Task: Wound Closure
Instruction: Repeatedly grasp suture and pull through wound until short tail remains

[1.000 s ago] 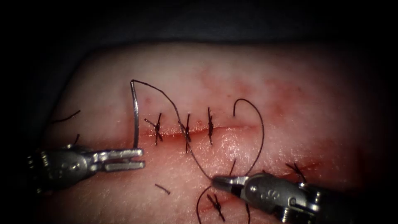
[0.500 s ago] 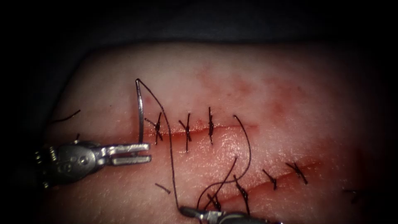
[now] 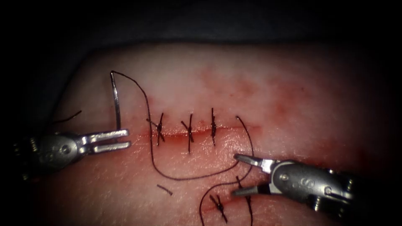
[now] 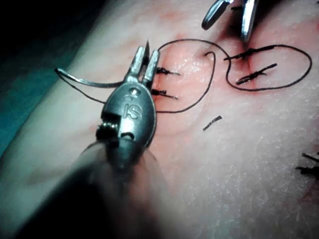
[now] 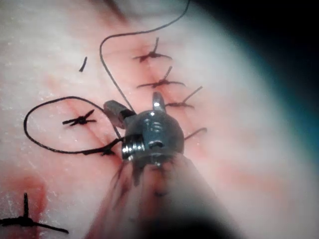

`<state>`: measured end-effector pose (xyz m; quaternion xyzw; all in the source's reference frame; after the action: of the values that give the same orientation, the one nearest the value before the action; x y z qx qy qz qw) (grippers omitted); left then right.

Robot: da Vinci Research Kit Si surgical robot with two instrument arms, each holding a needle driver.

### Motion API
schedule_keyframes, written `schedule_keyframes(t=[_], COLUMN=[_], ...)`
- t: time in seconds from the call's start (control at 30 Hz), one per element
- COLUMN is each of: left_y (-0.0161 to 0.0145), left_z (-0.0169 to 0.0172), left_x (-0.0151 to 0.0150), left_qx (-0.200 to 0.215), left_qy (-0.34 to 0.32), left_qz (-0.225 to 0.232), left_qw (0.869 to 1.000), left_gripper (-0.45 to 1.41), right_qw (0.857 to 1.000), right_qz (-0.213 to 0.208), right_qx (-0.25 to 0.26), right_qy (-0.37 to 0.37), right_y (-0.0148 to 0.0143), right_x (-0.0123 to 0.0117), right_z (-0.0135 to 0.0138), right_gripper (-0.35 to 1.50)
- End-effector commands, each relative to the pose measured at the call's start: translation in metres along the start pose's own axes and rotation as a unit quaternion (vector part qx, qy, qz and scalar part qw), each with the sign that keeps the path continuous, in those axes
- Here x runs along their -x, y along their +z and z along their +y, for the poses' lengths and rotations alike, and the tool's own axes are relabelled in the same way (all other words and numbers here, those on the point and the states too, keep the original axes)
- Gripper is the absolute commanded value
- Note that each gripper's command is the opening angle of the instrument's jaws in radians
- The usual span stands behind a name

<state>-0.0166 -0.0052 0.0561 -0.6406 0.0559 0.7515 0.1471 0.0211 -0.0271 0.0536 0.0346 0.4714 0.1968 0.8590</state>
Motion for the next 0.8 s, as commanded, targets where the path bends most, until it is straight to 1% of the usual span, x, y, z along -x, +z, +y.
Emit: schedule_keyframes(t=[0.03, 0.1, 0.13, 0.17, 0.2, 0.23, 0.27, 0.3, 0.33, 0.4, 0.47, 0.5, 0.57, 0.6, 0.63, 0.67, 0.73, 0.77, 0.8], left_y=[0.0008, 0.0008, 0.0008, 0.0008, 0.0008, 0.0009, 0.0009, 0.0009, 0.0010, 0.0010, 0.0013, 0.0013, 0.0018, 0.0018, 0.0020, 0.0024, 0.0027, 0.0029, 0.0030], left_z=[-0.0003, -0.0002, -0.0002, -0.0002, -0.0002, -0.0002, -0.0002, -0.0002, -0.0002, -0.0002, -0.0001, -0.0001, 0.0000, 0.0000, 0.0000, 0.0002, 0.0002, 0.0003, 0.0003], left_x=[0.0001, 0.0000, 0.0000, 0.0000, 0.0000, 0.0000, 0.0000, 0.0001, 0.0001, 0.0001, 0.0003, 0.0003, 0.0004, 0.0004, 0.0005, 0.0006, 0.0008, 0.0009, 0.0010], left_qx=[0.001, 0.001, 0.001, 0.001, 0.001, 0.001, 0.001, 0.002, 0.001, 0.002, 0.000, 0.000, 0.000, 0.000, 0.000, -0.001, 0.000, 0.002, 0.003], left_qy=[0.001, 0.002, 0.002, 0.002, 0.002, 0.002, 0.002, 0.002, 0.002, 0.002, 0.002, 0.002, 0.002, 0.002, 0.003, 0.003, 0.003, 0.004, 0.004], left_qz=[0.003, 0.004, 0.004, 0.004, 0.004, 0.004, 0.004, 0.005, 0.005, 0.005, 0.004, 0.004, 0.006, 0.006, 0.006, 0.007, 0.007, 0.005, 0.004], left_qw=[1.000, 1.000, 1.000, 1.000, 1.000, 1.000, 1.000, 1.000, 1.000, 1.000, 1.000, 1.000, 1.000, 1.000, 1.000, 1.000, 1.000, 1.000, 1.000], left_gripper=[-0.45, -0.45, -0.45, -0.45, -0.45, -0.45, -0.45, -0.45, -0.45, -0.45, -0.45, -0.45, -0.45, -0.45, -0.45, -0.45, -0.45, -0.45, -0.45], right_qw=[1.000, 1.000, 1.000, 0.999, 0.999, 0.999, 0.999, 0.997, 0.996, 0.995, 0.995, 0.995, 0.995, 0.995, 0.995, 0.996, 0.996, 0.997, 0.997], right_qz=[-0.003, -0.012, -0.012, -0.021, -0.021, -0.024, -0.037, -0.067, -0.081, -0.086, -0.091, -0.091, -0.091, -0.091, -0.084, -0.074, -0.067, -0.056, -0.054], right_qx=[0.010, 0.008, 0.008, 0.003, 0.003, 0.005, 0.009, 0.002, -0.007, -0.009, -0.012, -0.012, -0.012, -0.012, -0.018, -0.027, -0.034, -0.045, -0.046], right_qy=[-0.011, -0.023, -0.023, -0.034, -0.034, -0.037, -0.039, -0.043, -0.045, -0.044, -0.043, -0.043, -0.045, -0.045, -0.046, -0.041, -0.043, -0.036, -0.036], right_y=[0.0027, 0.0040, 0.0040, 0.0047, 0.0047, 0.0049, 0.0048, 0.0045, 0.0042, 0.0039, 0.0026, 0.0026, 0.0020, 0.0020, 0.0019, 0.0019, 0.0021, 0.0025, 0.0027], right_x=[0.0007, 0.0016, 0.0016, 0.0022, 0.0022, 0.0024, 0.0026, 0.0026, 0.0025, 0.0023, 0.0012, 0.0012, 0.0000, 0.0000, -0.0006, -0.0013, -0.0021, -0.0028, -0.0031], right_z=[0.0013, 0.0018, 0.0018, 0.0020, 0.0020, 0.0020, 0.0020, 0.0018, 0.0016, 0.0013, -0.0003, -0.0003, -0.0024, -0.0024, -0.0033, -0.0048, -0.0066, -0.0081, -0.0087], right_gripper=[1.01, 0.94, 0.94, 0.79, 0.79, 0.61, 0.07, -0.35, -0.35, -0.35, -0.35, -0.35, -0.35, -0.35, -0.35, -0.35, -0.35, -0.35, -0.35])
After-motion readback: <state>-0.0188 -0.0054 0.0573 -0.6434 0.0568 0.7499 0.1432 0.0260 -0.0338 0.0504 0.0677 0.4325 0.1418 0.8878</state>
